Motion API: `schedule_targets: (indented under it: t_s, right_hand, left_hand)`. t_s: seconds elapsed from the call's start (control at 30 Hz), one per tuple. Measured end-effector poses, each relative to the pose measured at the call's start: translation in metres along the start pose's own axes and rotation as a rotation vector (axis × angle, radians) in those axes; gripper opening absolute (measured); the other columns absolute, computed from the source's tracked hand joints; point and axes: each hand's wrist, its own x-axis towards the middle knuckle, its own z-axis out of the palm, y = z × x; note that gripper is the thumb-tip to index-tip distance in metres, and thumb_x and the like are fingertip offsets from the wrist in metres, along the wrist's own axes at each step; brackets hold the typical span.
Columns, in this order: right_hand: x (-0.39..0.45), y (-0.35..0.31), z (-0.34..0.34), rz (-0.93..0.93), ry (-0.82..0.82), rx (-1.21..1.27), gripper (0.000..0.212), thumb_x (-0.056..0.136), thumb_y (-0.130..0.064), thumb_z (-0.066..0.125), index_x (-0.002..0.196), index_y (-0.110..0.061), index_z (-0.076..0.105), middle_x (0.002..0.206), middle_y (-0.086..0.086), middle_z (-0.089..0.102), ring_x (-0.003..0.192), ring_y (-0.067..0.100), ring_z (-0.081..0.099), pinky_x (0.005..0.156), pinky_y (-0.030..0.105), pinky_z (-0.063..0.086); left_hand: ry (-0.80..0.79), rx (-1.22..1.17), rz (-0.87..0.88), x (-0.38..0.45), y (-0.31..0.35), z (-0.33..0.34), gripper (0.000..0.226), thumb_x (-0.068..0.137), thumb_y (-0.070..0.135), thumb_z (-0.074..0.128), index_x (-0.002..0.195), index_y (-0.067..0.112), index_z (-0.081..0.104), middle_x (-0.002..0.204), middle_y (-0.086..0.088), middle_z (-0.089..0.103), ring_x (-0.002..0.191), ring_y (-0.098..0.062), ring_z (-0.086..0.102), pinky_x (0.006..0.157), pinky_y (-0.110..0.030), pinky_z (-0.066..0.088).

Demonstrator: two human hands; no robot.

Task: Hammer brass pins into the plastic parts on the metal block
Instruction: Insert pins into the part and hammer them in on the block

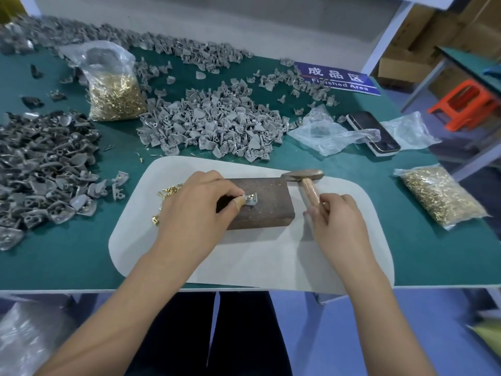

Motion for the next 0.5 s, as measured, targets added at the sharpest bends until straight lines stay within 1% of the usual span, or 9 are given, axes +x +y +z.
schedule_targets:
  t_s: [0.03,0.13,0.17,0.23,0.3,0.33,0.4,0.43,0.5]
  right_hand:
    - [0.002,0.001,-0.004,-0.017,0.002,-0.022,0.013,0.101,-0.021,0.057,0.105,-0.010,0.062,0.103,0.006,0.049,0.089,0.034,0.053,0.073,0.040,0.039]
    - [0.004,0.005,-0.017,-0.044,0.026,-0.047,0.021,0.107,-0.021,0.042,0.101,-0.011,0.060,0.103,0.010,0.053,0.079,0.030,0.051,0.070,0.042,0.041]
    - [0.002,0.003,-0.021,-0.051,0.048,0.024,0.024,0.108,-0.022,0.039,0.100,-0.011,0.059,0.099,0.009,0.056,0.075,0.028,0.054,0.067,0.043,0.044]
    - [-0.007,-0.006,-0.031,0.000,0.034,0.360,0.026,0.108,-0.026,0.035,0.102,-0.016,0.058,0.088,-0.001,0.063,0.056,0.019,0.057,0.055,0.039,0.046]
    - [-0.020,-0.018,-0.041,0.038,-0.067,0.637,0.023,0.105,-0.035,0.039,0.103,-0.028,0.060,0.070,-0.006,0.061,0.045,0.013,0.042,0.043,0.027,0.036]
    - [-0.027,-0.022,-0.044,-0.021,-0.108,0.616,0.021,0.105,-0.039,0.042,0.103,-0.035,0.062,0.063,-0.006,0.055,0.045,0.012,0.038,0.042,0.024,0.033]
    - [-0.039,-0.027,-0.044,-0.203,-0.143,0.423,0.023,0.106,-0.042,0.042,0.113,-0.043,0.065,0.059,-0.007,0.047,0.049,0.010,0.036,0.046,0.019,0.033]
    - [-0.043,-0.029,-0.043,-0.263,-0.141,0.325,0.028,0.104,-0.045,0.040,0.120,-0.046,0.063,0.060,-0.009,0.049,0.052,0.010,0.039,0.049,0.021,0.035]
    - [-0.047,-0.032,-0.043,-0.286,-0.085,0.208,0.036,0.101,-0.050,0.037,0.131,-0.053,0.057,0.070,-0.016,0.058,0.064,0.011,0.053,0.060,0.025,0.045]
  left_hand:
    - [0.000,-0.003,-0.005,0.000,0.000,0.000,0.004,0.089,0.042,0.072,0.087,0.039,0.071,0.085,0.019,0.059,0.091,0.000,0.046,0.061,-0.014,0.025]
    - [-0.019,0.015,0.005,0.001,0.000,-0.001,0.004,0.089,0.042,0.071,0.087,0.039,0.070,0.086,0.018,0.059,0.091,0.000,0.046,0.062,-0.014,0.024]
    - [-0.028,0.020,0.011,0.002,0.000,-0.002,0.004,0.089,0.042,0.071,0.087,0.039,0.071,0.086,0.018,0.059,0.091,-0.001,0.046,0.063,-0.013,0.024]
    - [-0.037,0.028,0.018,0.003,-0.001,-0.003,0.004,0.089,0.042,0.070,0.088,0.038,0.070,0.087,0.018,0.058,0.092,-0.002,0.047,0.064,-0.012,0.025]
    - [-0.039,0.037,0.022,0.004,-0.001,-0.003,0.004,0.089,0.043,0.070,0.088,0.038,0.070,0.087,0.018,0.058,0.092,-0.002,0.047,0.063,-0.011,0.024]
    - [-0.037,0.041,0.021,0.004,-0.001,-0.003,0.005,0.089,0.043,0.069,0.088,0.038,0.070,0.087,0.018,0.058,0.092,-0.003,0.046,0.063,-0.011,0.023]
    - [-0.029,0.051,0.016,0.004,0.000,-0.003,0.006,0.090,0.044,0.069,0.088,0.038,0.070,0.087,0.017,0.058,0.092,-0.003,0.046,0.063,-0.011,0.023]
    - [-0.026,0.054,0.014,0.004,0.000,-0.003,0.007,0.089,0.045,0.069,0.087,0.038,0.069,0.086,0.017,0.059,0.092,-0.003,0.046,0.062,-0.012,0.023]
    - [-0.018,0.059,0.009,0.005,0.000,-0.002,0.007,0.089,0.045,0.070,0.087,0.038,0.070,0.085,0.017,0.059,0.091,-0.003,0.046,0.061,-0.014,0.024]
